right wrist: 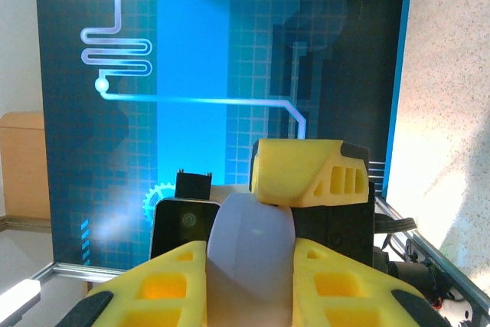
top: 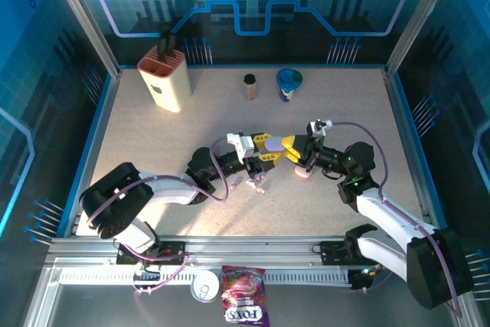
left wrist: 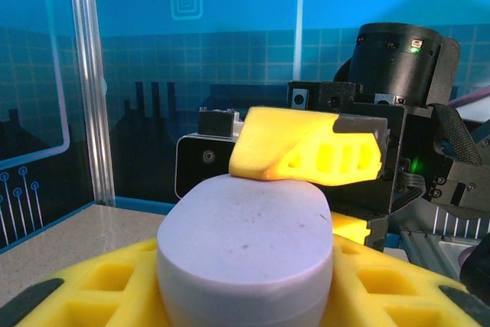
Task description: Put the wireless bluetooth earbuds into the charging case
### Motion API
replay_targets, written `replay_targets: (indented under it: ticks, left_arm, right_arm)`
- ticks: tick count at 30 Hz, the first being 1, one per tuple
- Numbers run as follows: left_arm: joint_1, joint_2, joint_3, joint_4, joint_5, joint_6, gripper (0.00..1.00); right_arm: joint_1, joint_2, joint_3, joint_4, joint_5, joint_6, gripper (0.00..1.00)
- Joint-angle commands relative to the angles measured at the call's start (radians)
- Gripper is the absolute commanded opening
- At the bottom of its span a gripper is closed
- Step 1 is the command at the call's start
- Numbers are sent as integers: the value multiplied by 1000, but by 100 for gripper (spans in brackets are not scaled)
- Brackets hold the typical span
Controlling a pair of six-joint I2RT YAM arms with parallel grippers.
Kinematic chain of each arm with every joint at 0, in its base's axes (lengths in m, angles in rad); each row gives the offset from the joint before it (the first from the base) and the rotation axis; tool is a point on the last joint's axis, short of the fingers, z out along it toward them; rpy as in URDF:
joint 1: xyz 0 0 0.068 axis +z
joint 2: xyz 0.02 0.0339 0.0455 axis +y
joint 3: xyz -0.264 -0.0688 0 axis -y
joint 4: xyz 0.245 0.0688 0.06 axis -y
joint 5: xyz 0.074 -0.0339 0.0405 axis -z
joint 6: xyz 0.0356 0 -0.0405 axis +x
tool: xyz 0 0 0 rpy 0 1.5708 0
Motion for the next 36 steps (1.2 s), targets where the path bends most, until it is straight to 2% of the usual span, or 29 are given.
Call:
replay_targets:
  ticks: [1,4,5,8,11,14,19,22,28,36]
  left_arm:
    - [-5,17,29,27,50,1,36]
    - [-6,17,30,27,52,2,32]
    - [-6,17,30,27,53,3,31]
    - [-4,11,23,27,49,2,29]
    - [4,1,11,27,49,-18,24]
    - [18,-19,-12,26,43,-47,24]
    - [46,-51,-51,25,45,-64,25]
    - [55,-68,-66,25,55,-64,25]
    - [64,-82,-78,25,64,-62,25]
    - [65,-82,-75,25,70,-61,25]
  right_arm:
    - [-11,-6,-10,45,15,1,8]
    - [-10,-9,-10,35,17,-5,10]
    - [-12,-11,-9,27,17,-10,19]
    - [-17,-23,1,-23,22,-48,52]
    - [-30,-48,25,-123,20,-124,70]
    - [-51,-95,81,-352,14,-295,86]
    - [-75,-154,265,-923,89,-778,95]
    - [-68,-156,372,-1126,166,-1050,97]
    - [29,-152,516,-1264,279,-1443,100]
    - [234,-45,678,-1443,502,-1702,100]
